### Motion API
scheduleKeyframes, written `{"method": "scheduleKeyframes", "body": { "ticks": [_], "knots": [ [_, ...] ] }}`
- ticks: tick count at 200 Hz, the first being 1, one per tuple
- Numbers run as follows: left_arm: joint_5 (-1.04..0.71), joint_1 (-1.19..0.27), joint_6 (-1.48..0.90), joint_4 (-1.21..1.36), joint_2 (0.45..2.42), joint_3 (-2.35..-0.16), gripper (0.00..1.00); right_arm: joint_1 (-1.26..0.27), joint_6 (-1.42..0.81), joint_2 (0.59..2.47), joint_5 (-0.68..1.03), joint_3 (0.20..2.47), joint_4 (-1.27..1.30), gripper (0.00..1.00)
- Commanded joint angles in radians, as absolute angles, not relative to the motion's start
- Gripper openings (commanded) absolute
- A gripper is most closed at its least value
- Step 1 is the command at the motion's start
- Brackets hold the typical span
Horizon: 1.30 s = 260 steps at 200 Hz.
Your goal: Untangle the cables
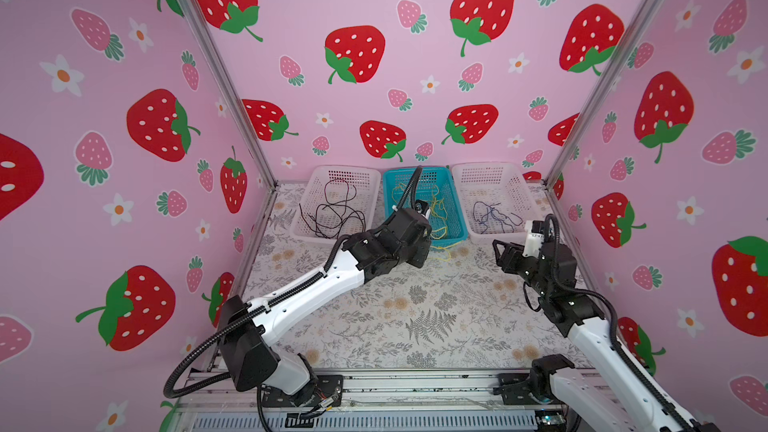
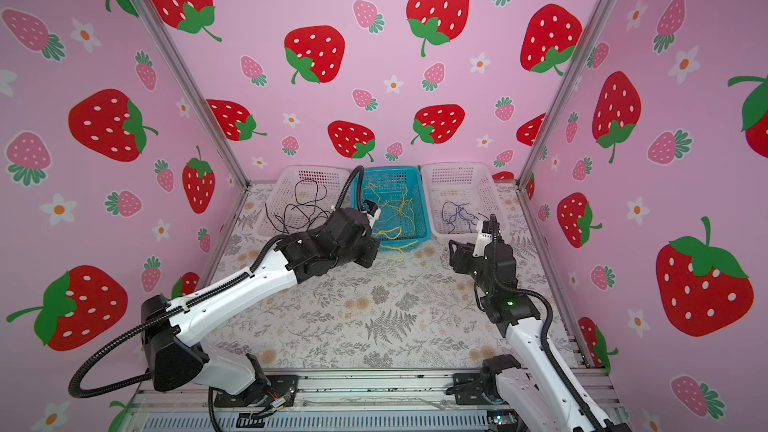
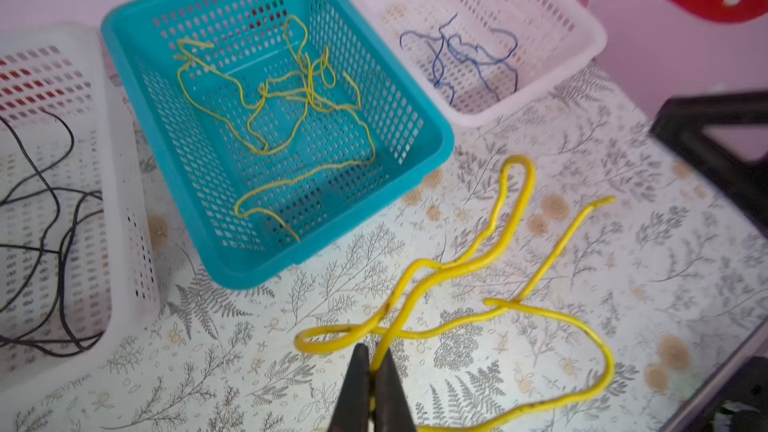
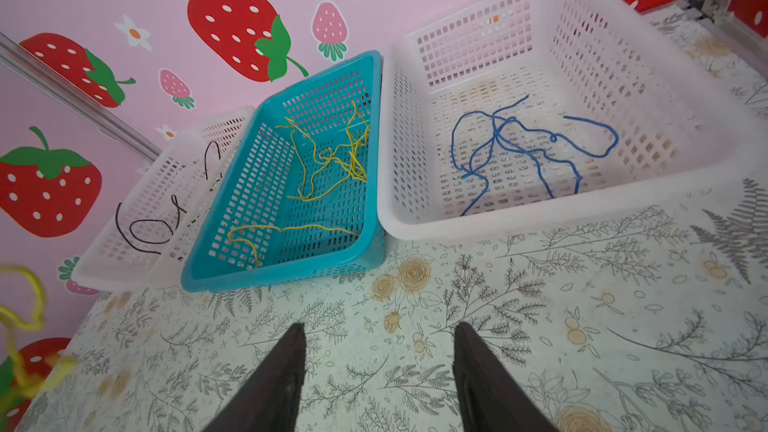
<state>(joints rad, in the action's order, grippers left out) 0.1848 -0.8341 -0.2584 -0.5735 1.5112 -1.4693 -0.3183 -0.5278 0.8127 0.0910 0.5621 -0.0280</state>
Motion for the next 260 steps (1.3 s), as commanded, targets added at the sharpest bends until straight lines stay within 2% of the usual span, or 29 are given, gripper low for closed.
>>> {"method": "scheduleKeyframes", "body": {
  "ticks": [1, 27, 72, 112, 128, 137, 160, 178, 190, 200, 208, 231, 240, 260],
  "knots": [
    [0.106, -0.751, -0.211, -0.600, 1.607, -1.591, 0.00, -0.330, -0.539, 0.795, 0.102, 0.562, -0.024, 0.59],
    [0.002, -0.663, -0.222, -0.595, 1.773, -1.739, 0.00, -0.334, -0.533, 0.785, 0.093, 0.564, -0.040, 0.59],
    [-0.028, -0.599, -0.224, -0.613, 2.019, -1.937, 0.00, -0.337, -0.513, 0.756, 0.071, 0.571, -0.072, 0.59],
    [-0.016, -0.583, -0.219, -0.626, 2.099, -2.010, 0.00, -0.337, -0.511, 0.744, 0.052, 0.558, -0.080, 0.61],
    [-0.008, -0.579, -0.213, -0.636, 2.120, -2.019, 0.05, -0.337, -0.511, 0.745, 0.054, 0.561, -0.081, 0.61],
    [-0.021, -0.577, -0.212, -0.641, 2.129, -2.023, 0.16, -0.337, -0.511, 0.747, 0.054, 0.563, -0.084, 0.61],
    [-0.019, -0.576, -0.206, -0.646, 2.122, -2.018, 0.32, -0.337, -0.506, 0.751, 0.044, 0.571, -0.093, 0.63],
    [-0.017, -0.571, -0.202, -0.647, 2.095, -2.011, 0.53, -0.337, -0.499, 0.749, 0.024, 0.573, -0.100, 0.67],
    [-0.014, -0.564, -0.204, -0.654, 2.066, -2.007, 0.64, -0.337, -0.498, 0.743, 0.000, 0.574, -0.106, 0.74],
    [-0.017, -0.562, -0.204, -0.651, 2.029, -1.989, 0.71, -0.337, -0.494, 0.732, -0.034, 0.575, -0.104, 0.84],
    [-0.013, -0.560, -0.207, -0.640, 1.989, -1.960, 0.76, -0.337, -0.476, 0.719, -0.058, 0.574, -0.096, 1.00],
    [0.009, -0.558, -0.221, -0.555, 1.829, -1.805, 0.94, -0.336, -0.436, 0.663, -0.136, 0.557, -0.055, 0.99],
    [0.029, -0.559, -0.226, -0.510, 1.761, -1.724, 1.00, -0.337, -0.414, 0.635, -0.164, 0.540, -0.027, 0.99],
    [0.103, -0.558, -0.223, -0.426, 1.592, -1.533, 0.99, -0.337, -0.373, 0.576, -0.266, 0.469, 0.076, 0.99]
  ]
}}
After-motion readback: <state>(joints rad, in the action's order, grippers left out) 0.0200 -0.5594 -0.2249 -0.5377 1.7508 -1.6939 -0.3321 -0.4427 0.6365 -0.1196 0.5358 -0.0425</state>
